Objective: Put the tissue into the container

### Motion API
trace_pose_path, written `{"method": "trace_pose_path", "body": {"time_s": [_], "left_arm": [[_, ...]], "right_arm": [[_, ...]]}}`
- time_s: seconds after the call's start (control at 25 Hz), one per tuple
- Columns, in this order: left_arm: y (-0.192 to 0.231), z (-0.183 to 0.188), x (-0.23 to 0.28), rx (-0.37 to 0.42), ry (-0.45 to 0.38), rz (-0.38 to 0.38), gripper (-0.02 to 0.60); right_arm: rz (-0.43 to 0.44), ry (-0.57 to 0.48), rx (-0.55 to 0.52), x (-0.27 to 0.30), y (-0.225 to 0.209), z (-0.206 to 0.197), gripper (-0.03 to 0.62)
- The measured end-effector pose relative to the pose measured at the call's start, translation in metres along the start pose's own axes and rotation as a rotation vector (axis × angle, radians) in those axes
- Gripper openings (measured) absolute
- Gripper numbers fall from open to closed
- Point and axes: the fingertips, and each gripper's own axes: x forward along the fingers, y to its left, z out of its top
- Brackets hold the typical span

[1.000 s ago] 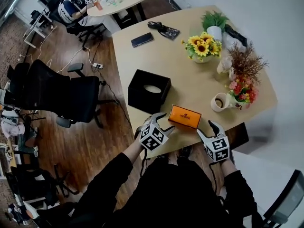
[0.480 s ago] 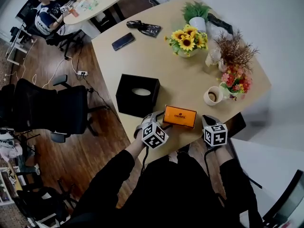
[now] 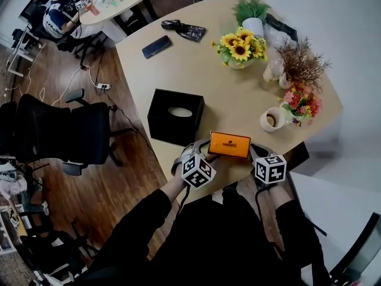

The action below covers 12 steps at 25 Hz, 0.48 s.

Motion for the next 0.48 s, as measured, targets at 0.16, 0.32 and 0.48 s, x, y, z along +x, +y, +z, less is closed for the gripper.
{"method": "trace_pose_path", "body": {"time_s": [0.16, 0.32, 0.48], "left_arm": [[0.001, 0.001, -0.008, -0.029, -0.015, 0.015, 0.264], [0.001, 0.002, -0.017, -0.042, -0.027, 0.023, 0.262], [0.0, 0.007, -0.03, -0.037, -0.041, 0.043, 0.26]], "right_arm": [[0.025, -0.015, -0.024, -0.003, 0.008, 0.009, -0.002], [0.056, -0.019, -0.039, -0.007, 0.015, 0.014, -0.002], [0.083, -0.03, -0.035, -0.014, 0.023, 0.02, -0.002]]}}
